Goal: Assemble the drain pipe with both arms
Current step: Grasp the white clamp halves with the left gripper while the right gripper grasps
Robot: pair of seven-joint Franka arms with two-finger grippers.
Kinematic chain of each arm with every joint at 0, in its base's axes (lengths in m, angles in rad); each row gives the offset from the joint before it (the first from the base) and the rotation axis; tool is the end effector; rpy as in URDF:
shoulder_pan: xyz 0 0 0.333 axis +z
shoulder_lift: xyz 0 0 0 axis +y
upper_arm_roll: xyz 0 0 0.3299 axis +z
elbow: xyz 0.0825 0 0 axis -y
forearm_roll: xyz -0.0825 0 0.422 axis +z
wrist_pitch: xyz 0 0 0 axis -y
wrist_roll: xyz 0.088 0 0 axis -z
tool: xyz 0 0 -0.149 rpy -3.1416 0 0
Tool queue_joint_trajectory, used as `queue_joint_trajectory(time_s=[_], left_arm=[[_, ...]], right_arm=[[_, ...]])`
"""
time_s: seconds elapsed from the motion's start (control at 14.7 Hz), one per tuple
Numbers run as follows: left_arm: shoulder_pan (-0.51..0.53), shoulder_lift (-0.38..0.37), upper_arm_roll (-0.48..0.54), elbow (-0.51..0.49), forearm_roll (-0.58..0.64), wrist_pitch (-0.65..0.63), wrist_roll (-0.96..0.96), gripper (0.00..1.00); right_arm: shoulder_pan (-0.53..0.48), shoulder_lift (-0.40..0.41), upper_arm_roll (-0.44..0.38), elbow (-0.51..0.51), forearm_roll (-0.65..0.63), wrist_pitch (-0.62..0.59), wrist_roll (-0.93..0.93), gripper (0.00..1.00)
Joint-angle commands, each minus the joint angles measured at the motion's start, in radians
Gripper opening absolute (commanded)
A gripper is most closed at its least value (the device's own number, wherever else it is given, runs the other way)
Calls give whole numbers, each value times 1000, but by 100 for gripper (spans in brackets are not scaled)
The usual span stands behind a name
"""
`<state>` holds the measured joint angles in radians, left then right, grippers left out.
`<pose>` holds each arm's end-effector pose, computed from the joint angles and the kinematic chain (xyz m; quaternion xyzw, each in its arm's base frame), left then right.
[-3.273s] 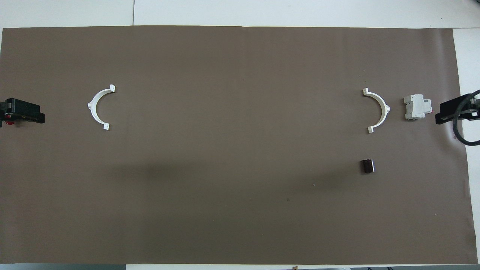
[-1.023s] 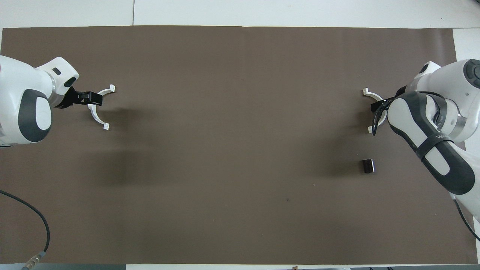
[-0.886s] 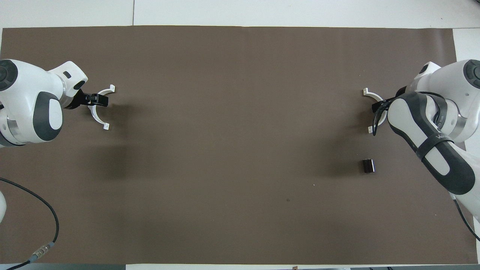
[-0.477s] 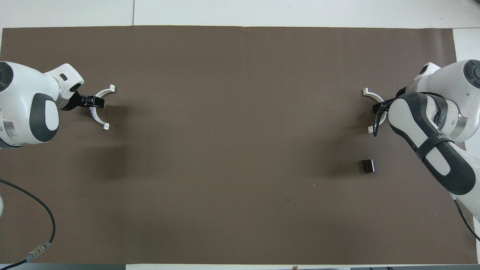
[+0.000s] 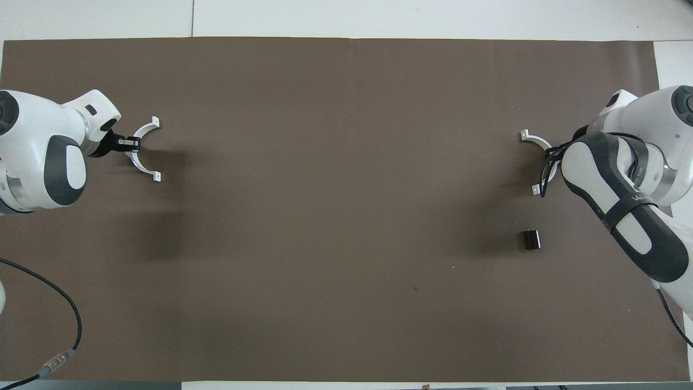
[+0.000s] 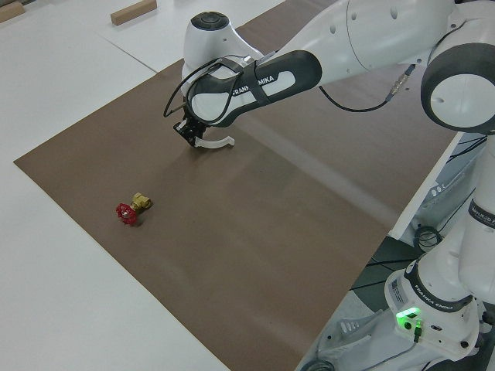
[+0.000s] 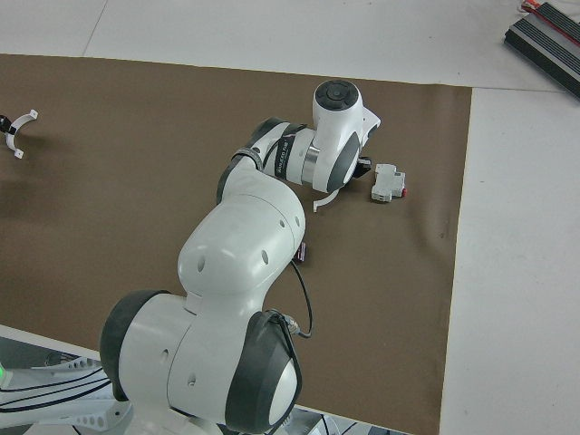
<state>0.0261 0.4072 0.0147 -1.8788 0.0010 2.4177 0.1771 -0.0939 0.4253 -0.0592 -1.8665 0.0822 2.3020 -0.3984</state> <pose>0.6854 0.0277 0.2527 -0.9954 0.0691 -0.0651 0.0104 0.6653 -0.0972 0.2353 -0.9950 -0.0979 -0.0105 0.0163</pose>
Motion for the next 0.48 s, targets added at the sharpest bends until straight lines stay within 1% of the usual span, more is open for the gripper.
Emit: queue_joint_trajectory(time_s=[0.0, 0.14, 0.2, 0.41], left_arm=[[0, -31, 1, -25, -10, 18, 15, 0], [5, -63, 2, -23, -10, -9, 16, 0], [5, -77, 2, -17, -10, -25, 16, 0], [5, -119, 5, -5, -10, -84, 16, 0]], right_arm=[[-1, -17, 4, 47, 25, -79, -31, 2], [16, -14, 7, 146, 24, -201, -2, 2], [44, -13, 7, 186, 13, -249, 48, 2], [188, -11, 7, 274, 7, -351, 276, 3]])
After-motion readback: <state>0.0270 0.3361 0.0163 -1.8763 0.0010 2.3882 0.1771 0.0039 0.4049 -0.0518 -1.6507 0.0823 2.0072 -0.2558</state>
